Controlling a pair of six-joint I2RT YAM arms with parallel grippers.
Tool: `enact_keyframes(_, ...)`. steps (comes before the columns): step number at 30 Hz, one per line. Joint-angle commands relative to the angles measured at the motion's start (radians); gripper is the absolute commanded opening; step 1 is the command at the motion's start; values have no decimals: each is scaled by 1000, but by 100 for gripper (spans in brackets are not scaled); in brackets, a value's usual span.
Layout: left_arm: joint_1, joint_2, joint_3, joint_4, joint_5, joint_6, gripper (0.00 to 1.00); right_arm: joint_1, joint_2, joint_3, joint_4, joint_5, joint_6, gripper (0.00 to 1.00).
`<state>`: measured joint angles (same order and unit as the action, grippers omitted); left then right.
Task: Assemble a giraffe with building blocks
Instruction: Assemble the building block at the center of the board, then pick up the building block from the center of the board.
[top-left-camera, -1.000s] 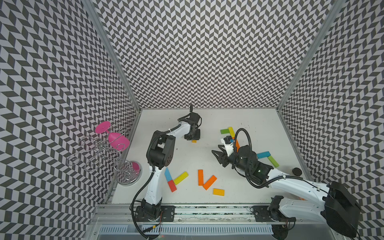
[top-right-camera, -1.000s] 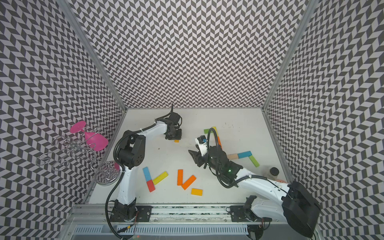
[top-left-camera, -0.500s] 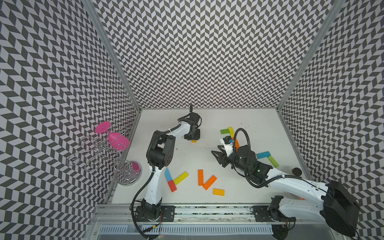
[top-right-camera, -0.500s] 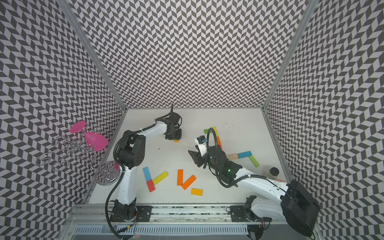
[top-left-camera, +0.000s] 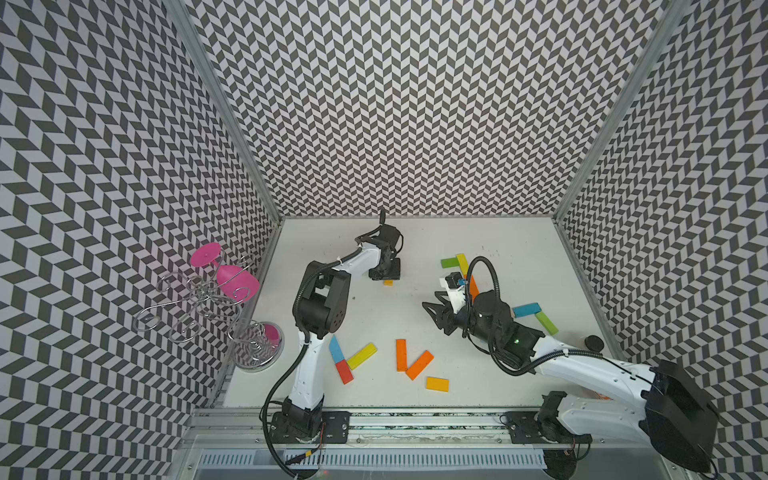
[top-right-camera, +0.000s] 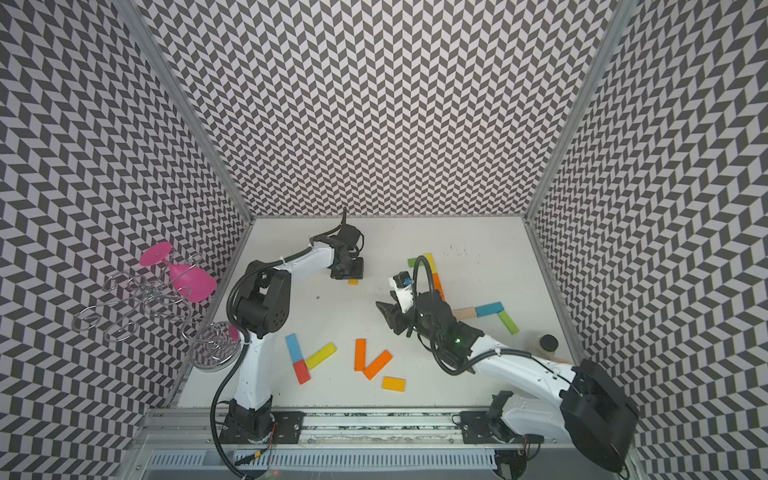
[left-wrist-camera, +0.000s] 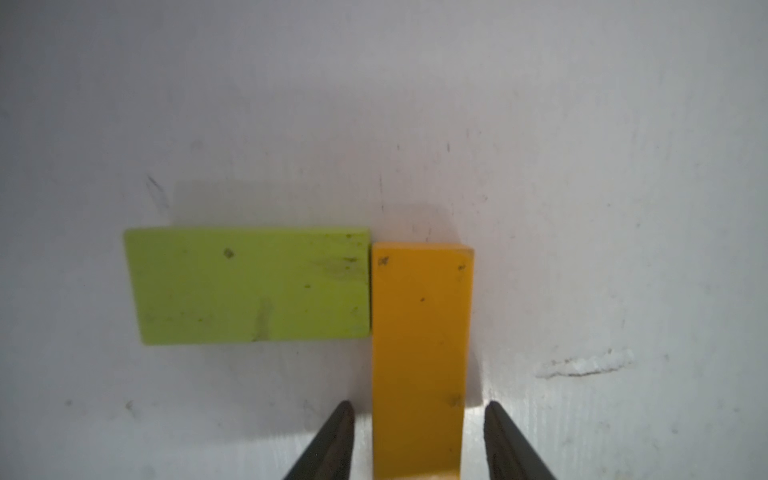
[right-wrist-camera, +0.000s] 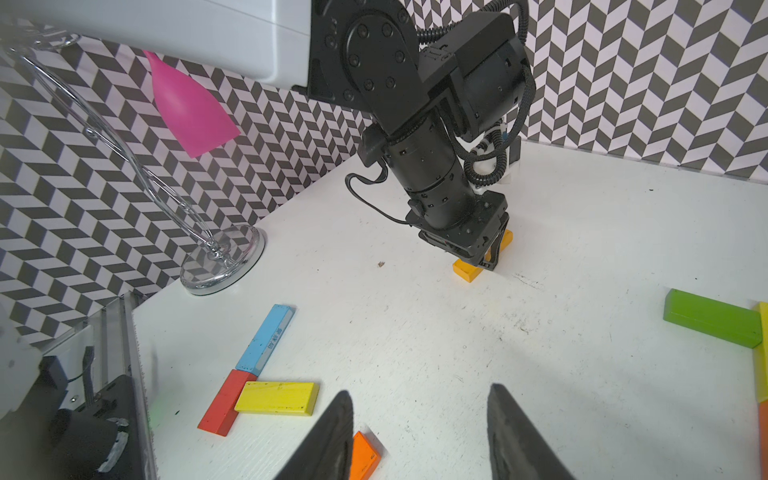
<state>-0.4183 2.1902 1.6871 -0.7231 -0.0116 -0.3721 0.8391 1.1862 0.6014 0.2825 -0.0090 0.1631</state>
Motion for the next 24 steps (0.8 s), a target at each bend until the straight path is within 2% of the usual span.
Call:
enact_keyframes(1,2,-46,24,-7,-13,-4,59,-5,6,31,27,-7,3,51)
enact_keyframes(8,-19,-181,32,-19,-21,9,78,-5,-4,47,-4,-10,-4,51)
enact_keyframes(13,-38,-339,3,-46,-55,32,82,-5,-34,50,-45,-12,-2,51)
enact_keyframes(18,-68,-550,-193,-51,-48,42,81,-4,-89,31,-85,-4,10,50)
enact_keyframes(22,-179,-699,-431,-44,-66,-18,80,1,-153,-10,-91,-3,13,49)
enact_keyframes(24,-253,-748,-535,-34,-60,-90,80,10,-185,-42,-87,-8,-7,49)
